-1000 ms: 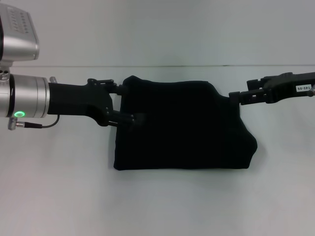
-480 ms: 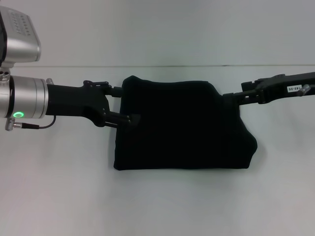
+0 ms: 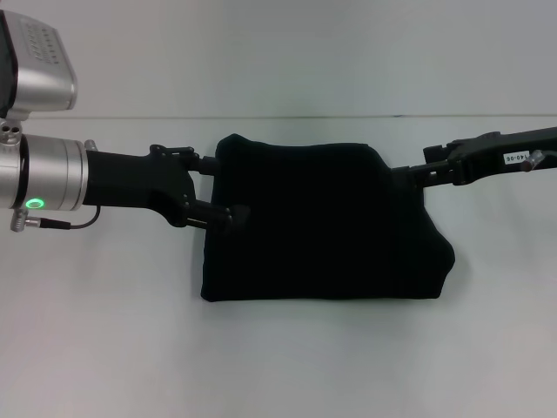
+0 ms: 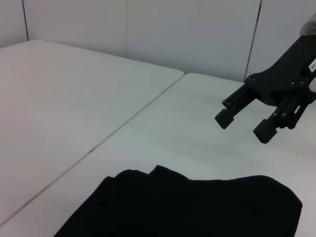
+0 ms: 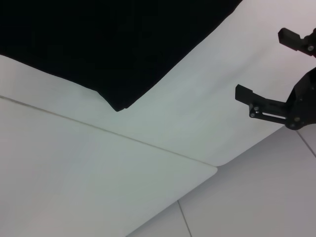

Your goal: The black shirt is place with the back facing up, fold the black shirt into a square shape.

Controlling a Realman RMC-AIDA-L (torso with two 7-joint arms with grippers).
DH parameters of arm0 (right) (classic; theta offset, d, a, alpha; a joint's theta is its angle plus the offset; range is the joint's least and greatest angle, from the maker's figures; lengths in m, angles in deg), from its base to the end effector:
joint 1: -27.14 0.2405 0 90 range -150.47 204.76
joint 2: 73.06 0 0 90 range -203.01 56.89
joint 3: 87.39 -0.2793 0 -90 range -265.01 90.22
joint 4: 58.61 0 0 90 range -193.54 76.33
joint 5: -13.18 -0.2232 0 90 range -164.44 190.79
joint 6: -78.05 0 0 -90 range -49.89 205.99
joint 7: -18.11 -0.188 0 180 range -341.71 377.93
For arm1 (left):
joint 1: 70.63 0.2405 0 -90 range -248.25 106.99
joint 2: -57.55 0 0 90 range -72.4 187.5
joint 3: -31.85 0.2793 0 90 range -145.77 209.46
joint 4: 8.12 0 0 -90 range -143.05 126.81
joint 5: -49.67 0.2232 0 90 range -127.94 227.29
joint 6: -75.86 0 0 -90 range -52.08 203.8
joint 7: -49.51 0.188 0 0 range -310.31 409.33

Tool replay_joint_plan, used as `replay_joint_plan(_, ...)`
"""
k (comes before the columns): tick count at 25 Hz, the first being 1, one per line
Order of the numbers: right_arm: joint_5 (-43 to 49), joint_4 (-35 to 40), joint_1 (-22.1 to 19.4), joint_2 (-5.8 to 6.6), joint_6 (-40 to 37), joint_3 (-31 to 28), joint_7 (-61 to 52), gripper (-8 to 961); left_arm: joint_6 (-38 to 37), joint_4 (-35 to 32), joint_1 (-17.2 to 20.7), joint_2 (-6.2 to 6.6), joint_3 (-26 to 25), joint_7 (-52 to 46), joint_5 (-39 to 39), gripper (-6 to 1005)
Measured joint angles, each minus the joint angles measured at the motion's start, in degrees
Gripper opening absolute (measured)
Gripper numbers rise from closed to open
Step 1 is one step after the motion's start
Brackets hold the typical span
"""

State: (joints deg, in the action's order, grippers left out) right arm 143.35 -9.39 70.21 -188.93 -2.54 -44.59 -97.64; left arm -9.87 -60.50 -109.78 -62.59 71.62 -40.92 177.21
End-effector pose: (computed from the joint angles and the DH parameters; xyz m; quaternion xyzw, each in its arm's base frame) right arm 0.2242 0.4581 -0.0046 -0.9167 0.3390 0.1135 0.1787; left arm -0.2236 0.4268 -0.0216 -0.9642 -0.1583 -0.1289 0.1696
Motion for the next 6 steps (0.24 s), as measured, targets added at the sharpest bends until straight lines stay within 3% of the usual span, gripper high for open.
replay_joint_plan(6,0.00,0.00,0.00,-0.01,0.00,0.00,0.00,919,0.04,-0.01,-0.03,0.00,0.04,-0.01,0.00,949)
